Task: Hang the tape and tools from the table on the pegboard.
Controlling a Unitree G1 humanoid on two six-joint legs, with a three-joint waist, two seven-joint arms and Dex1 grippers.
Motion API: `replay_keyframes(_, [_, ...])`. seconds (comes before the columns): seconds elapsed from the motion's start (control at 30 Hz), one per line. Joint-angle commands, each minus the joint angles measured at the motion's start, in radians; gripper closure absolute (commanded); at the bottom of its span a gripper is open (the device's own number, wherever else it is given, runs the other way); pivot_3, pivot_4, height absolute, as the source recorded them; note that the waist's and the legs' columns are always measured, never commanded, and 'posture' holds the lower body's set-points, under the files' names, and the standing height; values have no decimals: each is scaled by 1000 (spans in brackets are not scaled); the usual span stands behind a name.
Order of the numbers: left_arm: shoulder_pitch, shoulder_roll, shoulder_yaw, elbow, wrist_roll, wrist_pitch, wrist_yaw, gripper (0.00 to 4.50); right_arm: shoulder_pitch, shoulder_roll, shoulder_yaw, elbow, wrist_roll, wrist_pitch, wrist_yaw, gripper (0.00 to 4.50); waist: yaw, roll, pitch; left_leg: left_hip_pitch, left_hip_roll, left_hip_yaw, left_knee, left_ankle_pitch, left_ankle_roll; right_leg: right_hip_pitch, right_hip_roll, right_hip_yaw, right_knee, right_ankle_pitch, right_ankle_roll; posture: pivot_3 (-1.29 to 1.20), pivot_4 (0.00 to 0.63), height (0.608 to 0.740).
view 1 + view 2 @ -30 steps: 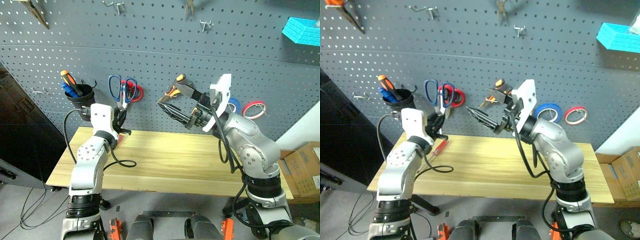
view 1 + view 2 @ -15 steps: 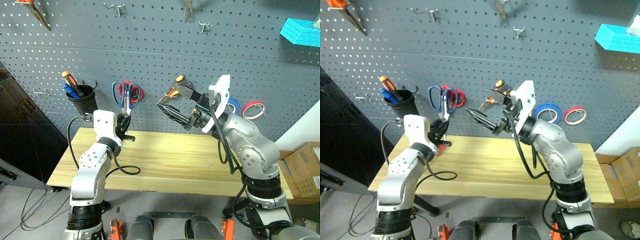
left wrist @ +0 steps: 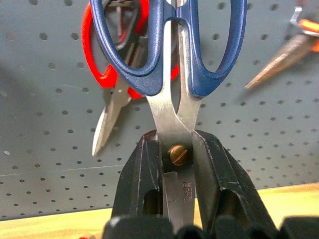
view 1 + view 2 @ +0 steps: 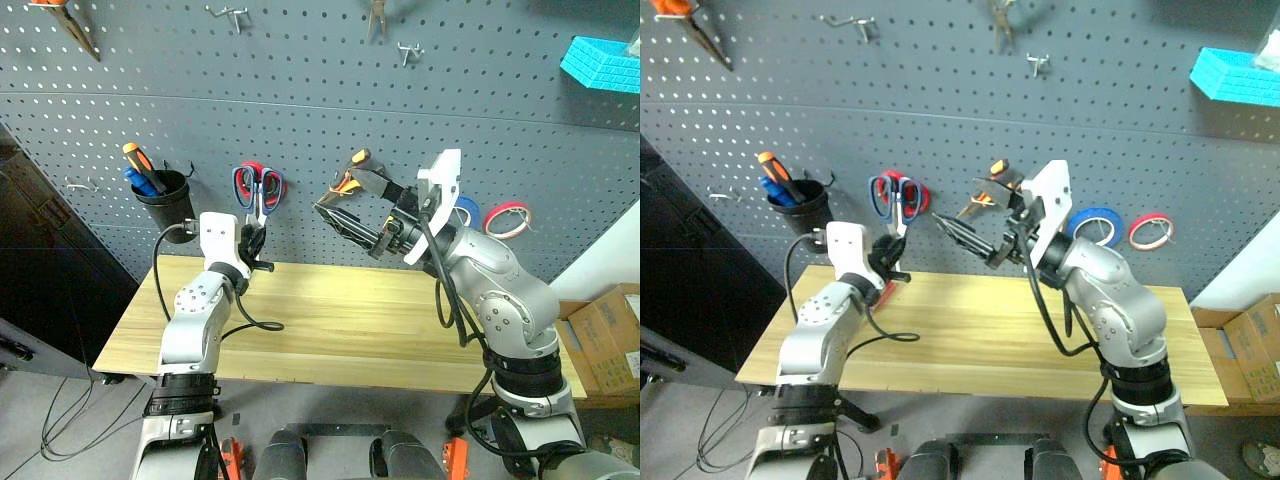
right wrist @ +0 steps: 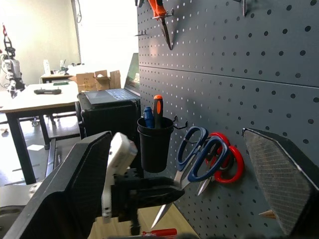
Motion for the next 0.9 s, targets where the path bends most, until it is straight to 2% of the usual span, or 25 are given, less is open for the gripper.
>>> replay_keyframes(0.03, [-39,15,6,29,8,-48,-10,3954,-13,-7,-15,-40,15,-4,-10,0,-2,0,0,0,0,0,0,0,0,0,0,0,0,0,0,65,59,740])
replay_keyframes(0.07, [-42,19,6,46,13,-60,-11,3954,-12,-8,-16,-41,15,-3,-11,0,-3,0,0,0,0,0,0,0,0,0,0,0,0,0,0,65,60,740])
replay_keyframes(0.13, [-50,24,7,70,19,-81,-10,3232,-10,-11,-16,-42,15,-3,-12,0,-6,0,0,0,0,0,0,0,0,0,0,0,0,0,0,64,61,740])
replay_keyframes(0.27, [-63,21,7,79,7,-94,-24,2125,-8,-15,-13,-46,18,-2,-16,0,-8,0,0,0,0,0,0,0,0,0,0,0,0,0,0,65,61,740])
replay_keyframes(0.47, [-48,25,5,64,16,-82,-21,98,-2,-19,-9,-55,21,3,-17,0,-11,0,0,0,0,0,0,0,0,0,0,0,0,0,0,63,64,740])
replay_keyframes(0.7, [120,87,19,-115,-8,22,-70,33,60,-62,10,-118,58,35,26,0,-24,0,0,0,0,0,-1,0,0,0,0,1,-1,0,0,66,85,740])
replay_keyframes(0.9, [254,179,52,-145,20,79,-67,33,163,-109,149,-95,-42,-37,99,0,-24,4,4,2,2,0,-2,0,0,0,0,0,1,-5,-8,89,120,740])
